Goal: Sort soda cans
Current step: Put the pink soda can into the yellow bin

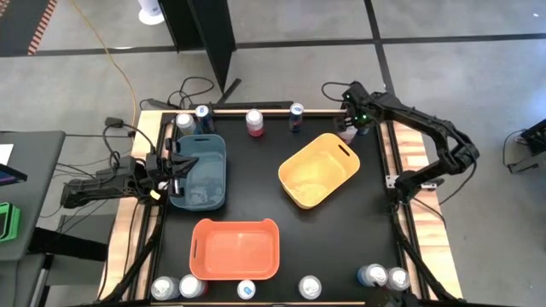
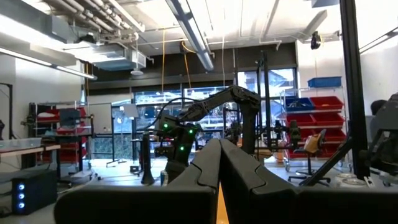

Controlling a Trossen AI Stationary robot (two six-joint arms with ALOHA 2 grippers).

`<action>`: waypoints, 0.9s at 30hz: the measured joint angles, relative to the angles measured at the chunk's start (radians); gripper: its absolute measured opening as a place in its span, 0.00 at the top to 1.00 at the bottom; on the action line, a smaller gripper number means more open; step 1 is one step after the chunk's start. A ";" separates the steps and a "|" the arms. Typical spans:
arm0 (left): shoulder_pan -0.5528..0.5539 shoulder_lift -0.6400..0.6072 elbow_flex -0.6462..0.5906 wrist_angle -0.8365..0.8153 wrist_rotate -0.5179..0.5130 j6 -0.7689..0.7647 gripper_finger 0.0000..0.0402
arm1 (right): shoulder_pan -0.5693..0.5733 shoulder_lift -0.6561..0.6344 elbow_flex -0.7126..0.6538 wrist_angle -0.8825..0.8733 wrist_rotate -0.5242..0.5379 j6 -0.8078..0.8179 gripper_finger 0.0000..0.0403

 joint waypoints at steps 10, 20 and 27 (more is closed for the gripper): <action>0.000 0.000 0.000 -0.001 0.000 0.000 0.99 | 0.013 0.124 0.000 0.029 0.012 0.030 0.01; 0.000 0.000 0.000 -0.028 0.000 -0.003 0.99 | 0.021 0.207 0.005 0.086 0.026 0.044 0.02; 0.000 0.000 0.000 -0.026 0.000 0.008 0.99 | 0.020 0.190 0.002 0.077 0.020 0.054 0.17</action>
